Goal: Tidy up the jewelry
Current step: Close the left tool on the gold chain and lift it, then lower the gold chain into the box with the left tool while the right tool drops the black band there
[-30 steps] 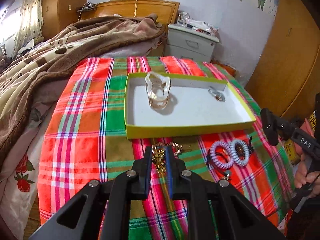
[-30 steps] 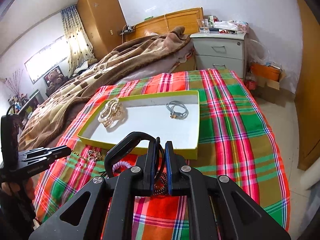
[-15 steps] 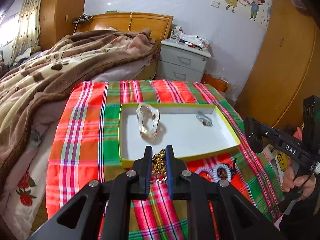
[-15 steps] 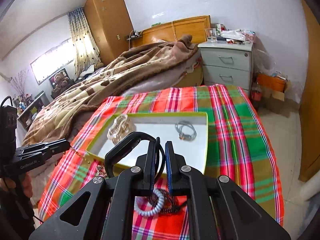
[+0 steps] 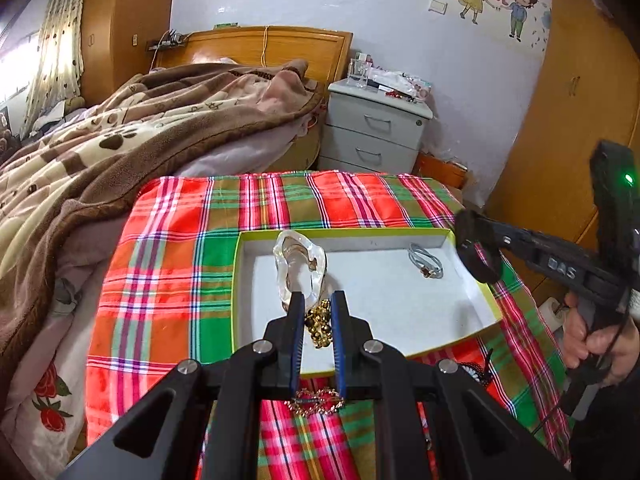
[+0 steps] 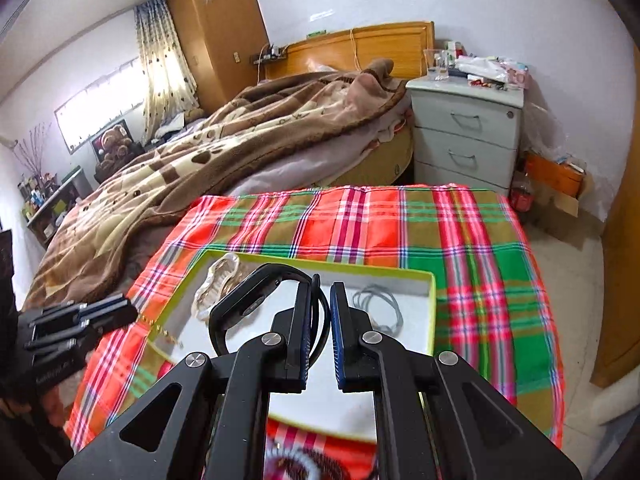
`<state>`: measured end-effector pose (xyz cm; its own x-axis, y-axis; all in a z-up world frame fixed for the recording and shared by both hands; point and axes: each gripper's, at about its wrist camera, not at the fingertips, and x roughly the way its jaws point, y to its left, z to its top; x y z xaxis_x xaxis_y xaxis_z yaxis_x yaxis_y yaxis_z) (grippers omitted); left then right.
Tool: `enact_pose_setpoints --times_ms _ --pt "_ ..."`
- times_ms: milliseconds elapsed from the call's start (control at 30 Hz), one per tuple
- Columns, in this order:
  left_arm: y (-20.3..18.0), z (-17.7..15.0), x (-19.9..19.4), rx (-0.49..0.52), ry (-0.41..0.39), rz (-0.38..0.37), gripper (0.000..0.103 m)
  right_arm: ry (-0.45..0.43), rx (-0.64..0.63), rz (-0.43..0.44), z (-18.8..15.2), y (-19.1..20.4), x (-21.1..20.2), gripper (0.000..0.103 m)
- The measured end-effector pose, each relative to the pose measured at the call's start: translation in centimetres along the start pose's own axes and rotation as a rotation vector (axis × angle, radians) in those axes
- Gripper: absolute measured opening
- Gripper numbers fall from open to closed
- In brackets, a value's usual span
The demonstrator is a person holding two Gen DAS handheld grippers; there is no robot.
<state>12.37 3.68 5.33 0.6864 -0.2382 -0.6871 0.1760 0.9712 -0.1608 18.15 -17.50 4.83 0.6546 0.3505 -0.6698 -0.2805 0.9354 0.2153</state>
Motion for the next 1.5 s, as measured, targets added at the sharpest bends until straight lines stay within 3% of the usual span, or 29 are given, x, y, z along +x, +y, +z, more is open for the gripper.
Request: enact_pose_setpoints --times_ms 700,1500 --pt "1.0 -1.5 6.0 0.003 0.130 0.056 0.014 0.225 -0.111 -0.034 0.7 2.9 11.2 0.009" --pt "1.7 -2.3 7.7 -0.033 0.189 0.056 0.015 0.267 -0.133 -0.077 0.7 3.0 13.2 0.010"
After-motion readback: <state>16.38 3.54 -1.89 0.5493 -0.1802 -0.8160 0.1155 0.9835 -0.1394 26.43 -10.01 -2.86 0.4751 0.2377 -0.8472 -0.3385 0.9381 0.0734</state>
